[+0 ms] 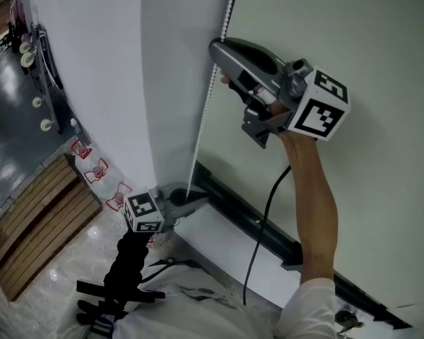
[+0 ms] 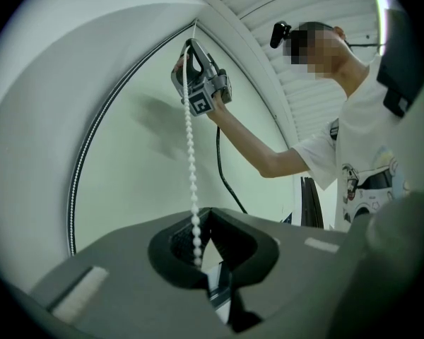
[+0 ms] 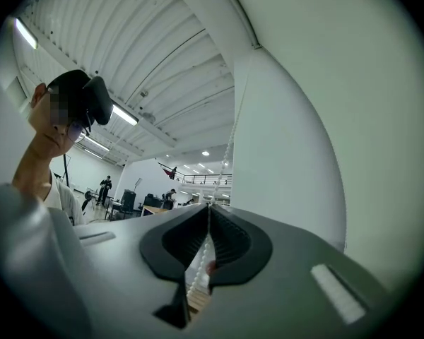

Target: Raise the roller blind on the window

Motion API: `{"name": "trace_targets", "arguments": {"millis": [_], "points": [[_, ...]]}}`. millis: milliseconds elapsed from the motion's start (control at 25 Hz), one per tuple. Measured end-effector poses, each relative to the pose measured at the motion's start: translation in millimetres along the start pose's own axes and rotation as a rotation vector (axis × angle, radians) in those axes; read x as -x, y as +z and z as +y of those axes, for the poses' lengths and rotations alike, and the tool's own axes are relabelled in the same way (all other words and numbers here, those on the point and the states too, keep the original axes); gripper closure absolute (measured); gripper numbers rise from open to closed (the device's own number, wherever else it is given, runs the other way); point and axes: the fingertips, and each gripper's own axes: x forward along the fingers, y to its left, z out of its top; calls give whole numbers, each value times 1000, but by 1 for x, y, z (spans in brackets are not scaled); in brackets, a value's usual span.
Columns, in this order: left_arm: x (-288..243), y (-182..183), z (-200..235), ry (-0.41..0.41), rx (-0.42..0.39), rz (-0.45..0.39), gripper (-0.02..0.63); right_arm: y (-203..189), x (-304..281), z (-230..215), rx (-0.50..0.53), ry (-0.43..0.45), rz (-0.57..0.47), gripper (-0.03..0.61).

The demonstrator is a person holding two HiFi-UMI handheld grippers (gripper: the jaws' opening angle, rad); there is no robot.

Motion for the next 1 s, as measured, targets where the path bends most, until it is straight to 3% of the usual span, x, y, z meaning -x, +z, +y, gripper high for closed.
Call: {"name": "trace_targets", "arguments": {"millis": [240,560,1000], "points": [[2,-24,-5,-10,-18,19,615,-66,19,23,-38,-6,42,566],[3,-20,-3,-10,-21,13,615,-126,32,43,-111,4,77,566],[2,-14,-4,-13,-16,-1,615,-218,46,72,-203,24,219,566]]}}
